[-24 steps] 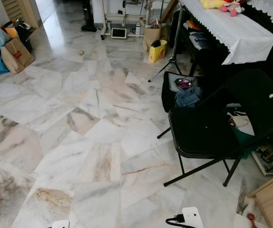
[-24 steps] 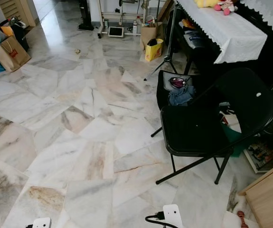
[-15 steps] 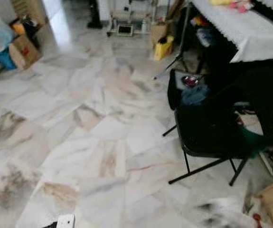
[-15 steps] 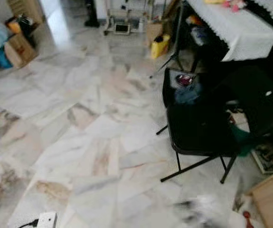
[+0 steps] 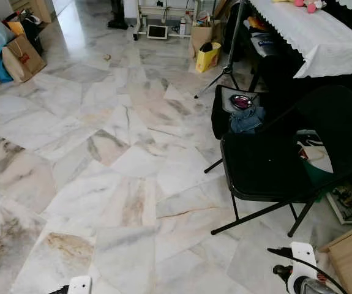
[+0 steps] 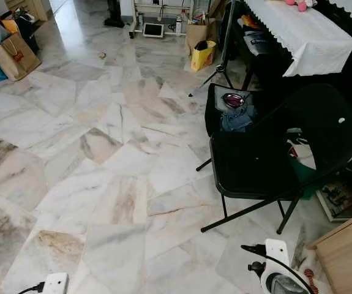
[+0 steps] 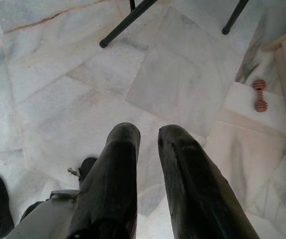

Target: Hang keys on a hook

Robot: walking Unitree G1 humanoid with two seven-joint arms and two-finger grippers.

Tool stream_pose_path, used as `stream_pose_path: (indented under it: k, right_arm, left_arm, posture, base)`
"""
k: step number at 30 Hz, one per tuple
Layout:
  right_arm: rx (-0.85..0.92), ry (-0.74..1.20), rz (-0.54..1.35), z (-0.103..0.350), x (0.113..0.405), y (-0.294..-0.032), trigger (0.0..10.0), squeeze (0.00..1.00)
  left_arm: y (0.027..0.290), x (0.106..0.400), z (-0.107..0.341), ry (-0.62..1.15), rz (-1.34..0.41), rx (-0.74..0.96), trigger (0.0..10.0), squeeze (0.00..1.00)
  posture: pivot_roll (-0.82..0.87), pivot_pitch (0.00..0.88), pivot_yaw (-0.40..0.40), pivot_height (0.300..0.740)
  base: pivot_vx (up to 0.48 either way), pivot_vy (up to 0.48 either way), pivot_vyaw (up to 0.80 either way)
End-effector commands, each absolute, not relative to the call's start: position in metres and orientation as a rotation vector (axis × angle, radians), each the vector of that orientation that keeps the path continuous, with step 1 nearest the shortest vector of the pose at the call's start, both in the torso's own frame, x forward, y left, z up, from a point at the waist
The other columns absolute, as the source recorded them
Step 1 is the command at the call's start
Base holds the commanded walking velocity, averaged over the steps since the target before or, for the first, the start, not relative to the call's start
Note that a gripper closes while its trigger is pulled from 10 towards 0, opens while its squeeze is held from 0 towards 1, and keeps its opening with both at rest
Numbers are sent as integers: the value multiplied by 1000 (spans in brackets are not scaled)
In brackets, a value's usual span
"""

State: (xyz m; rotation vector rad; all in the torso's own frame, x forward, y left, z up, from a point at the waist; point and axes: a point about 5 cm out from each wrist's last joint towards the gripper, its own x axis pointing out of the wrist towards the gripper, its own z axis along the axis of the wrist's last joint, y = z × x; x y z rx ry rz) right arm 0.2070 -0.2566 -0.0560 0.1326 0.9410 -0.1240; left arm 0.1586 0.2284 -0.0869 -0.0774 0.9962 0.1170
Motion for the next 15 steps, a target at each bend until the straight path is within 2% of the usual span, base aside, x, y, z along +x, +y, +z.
stream_pose_path:
  k: [1, 12, 15]
  right_arm:
    - [146, 957, -130, -59, 202, -258, 10000, 0]
    - [76, 896, -73, -55, 208, -253, 10000, 0]
    - [92, 825, -58, -51, 216, -248, 10000, 0]
  left_arm:
    - [230, 151, -90, 1019, 130, -82, 10000, 0]
    - [237, 154, -87, 972, 178, -45, 10000, 0]
    - [242, 158, -83, 943, 190, -23, 10000, 0]
  posture:
    - [147, 93, -88, 740]
    - [156, 74, -50, 740]
    - [141, 75, -12, 740]
  base:
    - [0, 0, 0]
    - [0, 0, 0]
    - [0, 0, 0]
